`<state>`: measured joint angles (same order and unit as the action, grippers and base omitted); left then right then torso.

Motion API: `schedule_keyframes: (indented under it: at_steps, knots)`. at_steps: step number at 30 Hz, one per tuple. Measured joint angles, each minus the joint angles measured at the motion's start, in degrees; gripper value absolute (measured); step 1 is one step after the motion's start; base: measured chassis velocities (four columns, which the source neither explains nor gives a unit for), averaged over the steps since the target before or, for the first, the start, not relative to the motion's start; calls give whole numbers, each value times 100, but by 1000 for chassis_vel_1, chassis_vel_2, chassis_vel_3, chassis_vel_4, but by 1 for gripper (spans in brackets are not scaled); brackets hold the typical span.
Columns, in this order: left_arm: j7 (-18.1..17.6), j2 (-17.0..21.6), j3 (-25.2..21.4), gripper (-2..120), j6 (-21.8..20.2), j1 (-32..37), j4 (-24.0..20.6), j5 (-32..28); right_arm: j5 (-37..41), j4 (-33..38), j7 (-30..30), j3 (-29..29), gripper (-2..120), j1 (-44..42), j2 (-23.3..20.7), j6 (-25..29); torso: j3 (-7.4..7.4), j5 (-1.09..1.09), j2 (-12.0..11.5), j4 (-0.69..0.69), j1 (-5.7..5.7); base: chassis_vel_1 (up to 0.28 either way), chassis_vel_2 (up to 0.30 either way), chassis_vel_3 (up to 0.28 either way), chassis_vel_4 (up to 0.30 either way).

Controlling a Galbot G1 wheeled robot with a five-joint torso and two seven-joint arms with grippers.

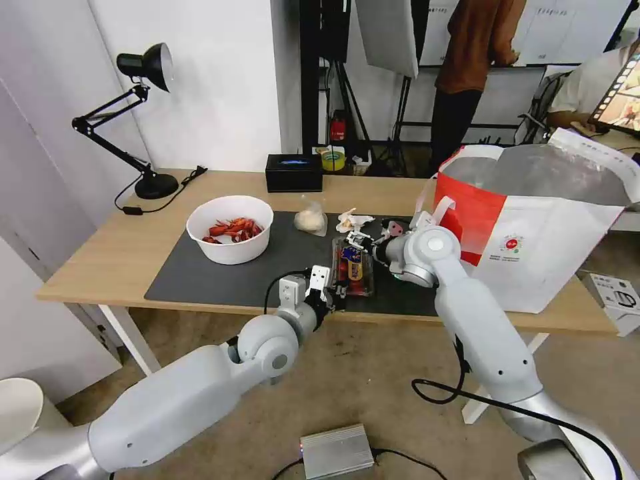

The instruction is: Pick up the trash from the table and place it into the takeout bag.

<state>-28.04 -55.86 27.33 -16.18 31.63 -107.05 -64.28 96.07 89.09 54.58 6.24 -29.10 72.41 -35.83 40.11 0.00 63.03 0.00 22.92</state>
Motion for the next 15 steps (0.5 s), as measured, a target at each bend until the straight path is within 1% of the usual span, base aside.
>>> schedule_keyframes:
  at_steps: [7,15]
  knots:
    - [-8,22,-14,0,5,20,-19,-3,-24,-157,15,-40,100,98,123,-63,0,0,0,0,0,0,0,0,0]
    - [-10,2,-26,0,9,55,-19,-2,-107,-220,2,-39,100,82,151,-76,-1,1,0,1,-1,0,0,0,0]
